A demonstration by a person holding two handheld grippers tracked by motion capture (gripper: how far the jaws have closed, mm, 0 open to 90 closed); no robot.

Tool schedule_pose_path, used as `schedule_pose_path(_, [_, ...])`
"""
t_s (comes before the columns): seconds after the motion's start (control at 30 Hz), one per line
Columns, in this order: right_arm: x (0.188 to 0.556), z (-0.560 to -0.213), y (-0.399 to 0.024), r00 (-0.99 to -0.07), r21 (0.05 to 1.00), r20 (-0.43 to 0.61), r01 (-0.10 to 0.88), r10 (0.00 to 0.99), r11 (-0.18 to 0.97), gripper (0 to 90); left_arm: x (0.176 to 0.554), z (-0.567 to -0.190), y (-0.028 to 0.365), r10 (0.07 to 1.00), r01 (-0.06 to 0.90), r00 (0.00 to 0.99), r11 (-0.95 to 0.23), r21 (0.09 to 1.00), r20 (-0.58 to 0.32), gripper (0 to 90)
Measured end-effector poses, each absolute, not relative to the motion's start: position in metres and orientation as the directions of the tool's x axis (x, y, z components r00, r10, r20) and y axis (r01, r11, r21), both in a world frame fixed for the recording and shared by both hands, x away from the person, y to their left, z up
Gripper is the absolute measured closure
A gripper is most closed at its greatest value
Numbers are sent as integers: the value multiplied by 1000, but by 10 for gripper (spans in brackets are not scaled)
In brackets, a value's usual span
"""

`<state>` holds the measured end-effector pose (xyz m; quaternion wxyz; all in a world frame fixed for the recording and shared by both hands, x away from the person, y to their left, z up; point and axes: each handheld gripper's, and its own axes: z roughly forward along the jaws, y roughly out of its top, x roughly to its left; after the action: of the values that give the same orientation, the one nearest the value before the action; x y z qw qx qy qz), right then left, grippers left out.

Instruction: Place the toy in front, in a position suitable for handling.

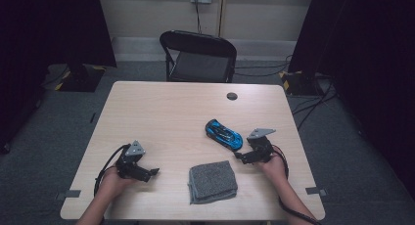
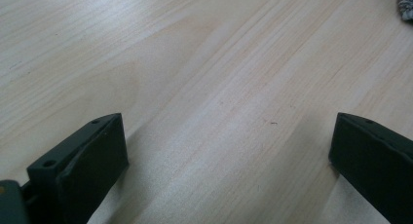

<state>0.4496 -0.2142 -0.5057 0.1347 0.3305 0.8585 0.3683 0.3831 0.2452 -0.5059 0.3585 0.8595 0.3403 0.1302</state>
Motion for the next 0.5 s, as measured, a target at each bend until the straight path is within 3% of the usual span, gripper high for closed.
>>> schedule_pose_path(0.5, [452,-506,-211,-734,720,11,478,679,504,110,382,-506,245,689,499,724,-504,705,-21,0])
